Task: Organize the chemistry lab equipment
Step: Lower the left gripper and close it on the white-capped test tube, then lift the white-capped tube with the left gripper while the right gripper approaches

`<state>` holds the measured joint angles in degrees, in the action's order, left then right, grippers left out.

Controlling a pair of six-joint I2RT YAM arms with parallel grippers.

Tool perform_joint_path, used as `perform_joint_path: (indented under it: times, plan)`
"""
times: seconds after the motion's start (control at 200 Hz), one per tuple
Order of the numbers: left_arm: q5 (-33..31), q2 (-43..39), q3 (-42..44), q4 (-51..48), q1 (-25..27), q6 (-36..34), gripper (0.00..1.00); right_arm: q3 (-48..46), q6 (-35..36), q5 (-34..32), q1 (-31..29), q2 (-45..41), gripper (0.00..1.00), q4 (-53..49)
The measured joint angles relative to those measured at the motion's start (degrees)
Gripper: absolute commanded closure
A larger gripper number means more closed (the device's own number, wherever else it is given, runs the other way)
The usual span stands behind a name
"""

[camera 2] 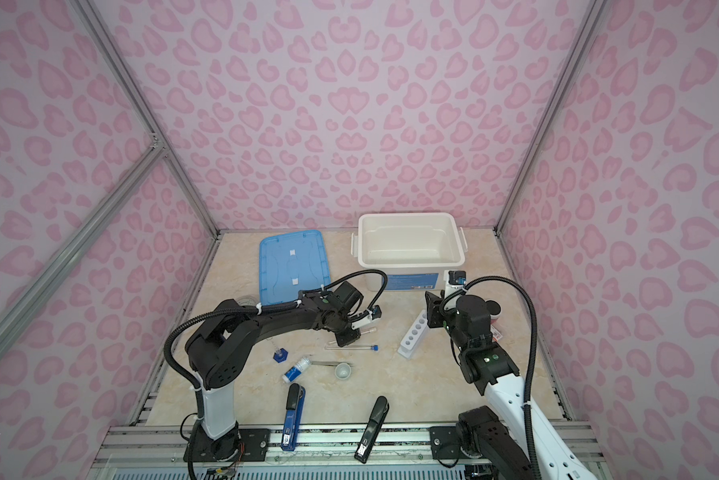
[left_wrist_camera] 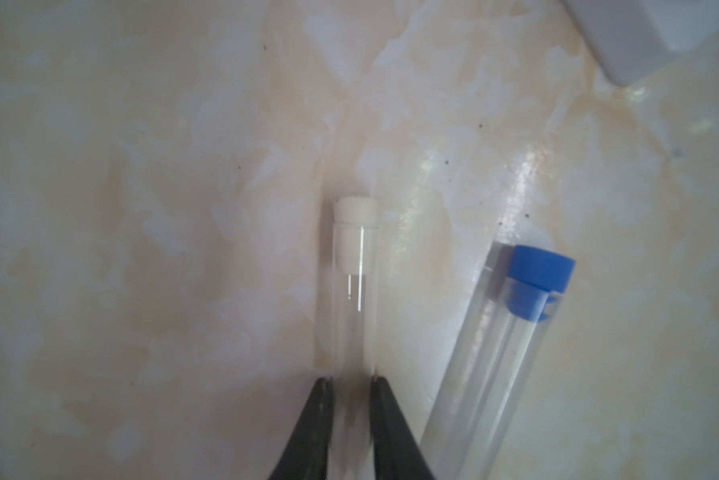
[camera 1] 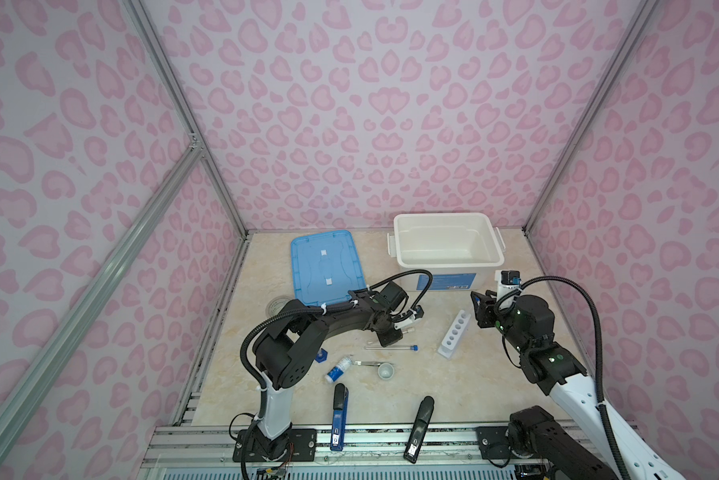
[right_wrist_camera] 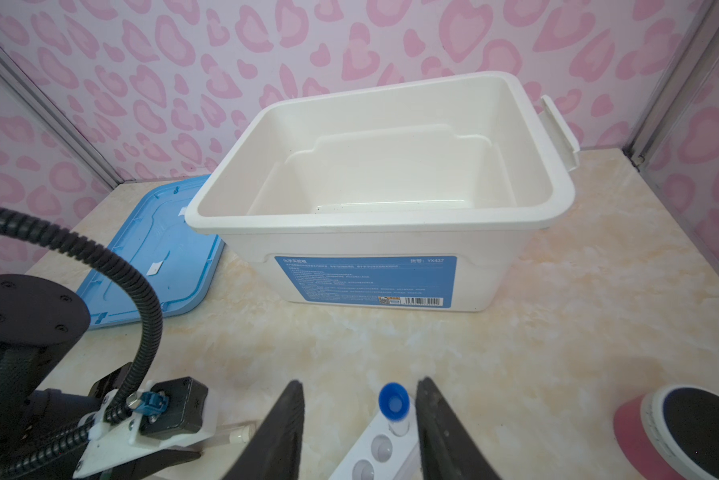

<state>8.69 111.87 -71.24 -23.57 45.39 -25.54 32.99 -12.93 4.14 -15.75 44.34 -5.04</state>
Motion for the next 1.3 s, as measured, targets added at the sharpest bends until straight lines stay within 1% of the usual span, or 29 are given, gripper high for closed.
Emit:
perform_joint_path:
  times: [0.46,0.67,0.84,0.93,1.115,1.3]
  plan:
    - [-0.13,-0.79,-1.81,-2.03,0.04,-0.63,0.85,0.57,-0.17,0.0,0.15,-0.44,0.55,0.37]
    - [0.35,-6.23,-3.02,-1.86,-0.24,-0.59,0.84,2.73,-0.44,1.14,0.46,-0.42,0.53,-1.4]
    - [2.45,-12.46,-2.23,-0.39,-1.27,0.11,0.82,5.53,-0.79,5.86,1.29,0.11,0.5,-3.8]
    - [4.9,-16.26,-0.76,1.81,-2.4,1.73,0.82,7.91,0.11,9.16,1.55,1.29,0.5,-6.05]
    - [14.27,-23.52,3.45,7.52,-5.95,6.95,0.81,10.54,1.09,17.49,1.53,2.6,0.49,-8.26]
    - [23.63,-26.64,6.21,13.35,-7.89,12.26,0.81,10.84,-0.09,24.79,0.9,4.0,0.5,-7.87]
